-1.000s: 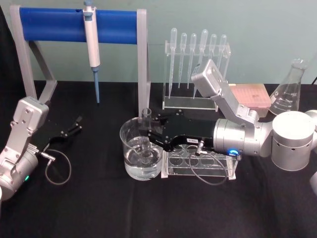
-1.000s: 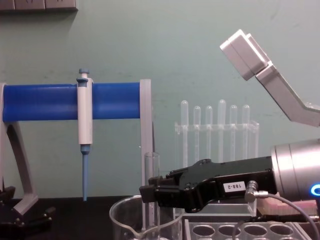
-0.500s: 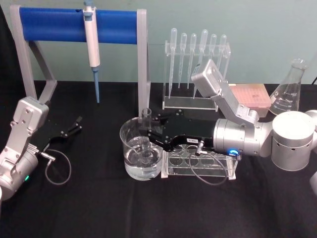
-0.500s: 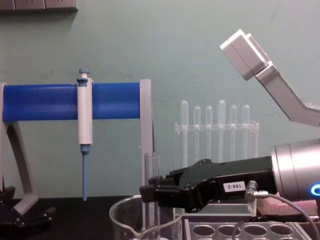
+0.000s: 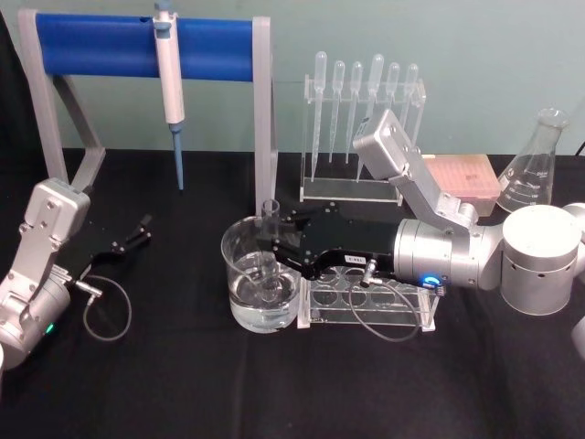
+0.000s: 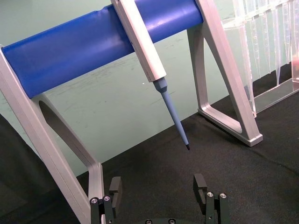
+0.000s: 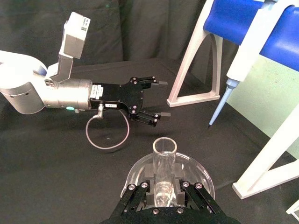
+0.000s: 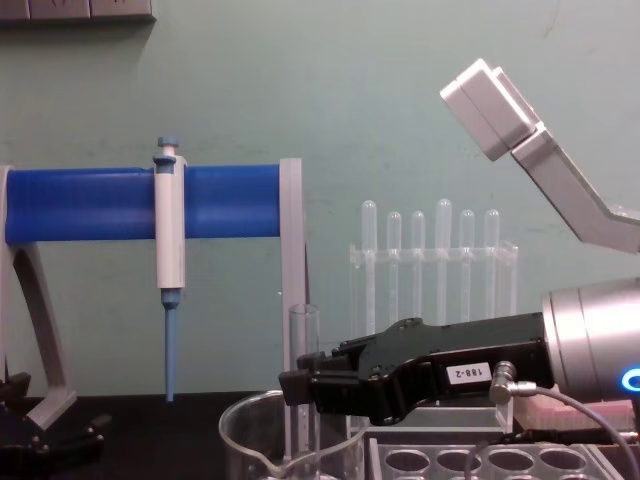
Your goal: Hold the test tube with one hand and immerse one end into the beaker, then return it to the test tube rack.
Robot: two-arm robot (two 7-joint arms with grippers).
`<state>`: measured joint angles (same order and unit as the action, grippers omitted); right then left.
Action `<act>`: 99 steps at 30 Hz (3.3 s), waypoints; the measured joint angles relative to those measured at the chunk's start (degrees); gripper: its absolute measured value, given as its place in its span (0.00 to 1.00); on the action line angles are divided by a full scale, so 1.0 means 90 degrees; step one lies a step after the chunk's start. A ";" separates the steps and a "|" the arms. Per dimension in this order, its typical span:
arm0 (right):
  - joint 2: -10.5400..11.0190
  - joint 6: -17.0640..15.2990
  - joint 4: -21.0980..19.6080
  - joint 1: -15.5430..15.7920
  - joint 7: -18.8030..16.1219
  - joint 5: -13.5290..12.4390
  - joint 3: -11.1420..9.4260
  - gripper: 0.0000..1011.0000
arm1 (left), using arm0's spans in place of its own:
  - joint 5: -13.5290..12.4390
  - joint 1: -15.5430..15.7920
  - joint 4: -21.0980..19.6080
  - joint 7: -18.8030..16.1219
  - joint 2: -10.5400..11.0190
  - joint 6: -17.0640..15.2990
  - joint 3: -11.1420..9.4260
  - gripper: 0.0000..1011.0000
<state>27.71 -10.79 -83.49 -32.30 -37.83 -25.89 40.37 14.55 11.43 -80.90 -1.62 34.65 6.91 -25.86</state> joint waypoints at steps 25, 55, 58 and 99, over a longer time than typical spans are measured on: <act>0.0000 0.0000 0.0000 0.0000 0.0001 0.0000 0.0000 0.24 | 0.0000 0.0000 0.0000 0.0000 0.0000 0.0000 0.0000 0.99; 0.0000 0.0000 0.0000 0.0000 0.0000 0.0000 0.0000 0.24 | 0.0000 0.0000 0.0000 0.0000 0.0000 0.0000 0.0000 0.99; 0.0000 0.0000 0.0000 0.0000 0.0000 0.0000 0.0000 0.24 | 0.0000 0.0000 0.0000 0.0000 0.0000 0.0000 0.0000 0.99; 0.0000 0.0000 0.0000 0.0000 0.0000 0.0000 0.0000 0.24 | 0.0000 0.0000 0.0000 0.0000 0.0000 0.0000 0.0000 0.99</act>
<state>27.71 -10.79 -83.49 -32.30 -37.83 -25.89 40.37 14.55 11.43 -80.90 -1.62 34.64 6.91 -25.86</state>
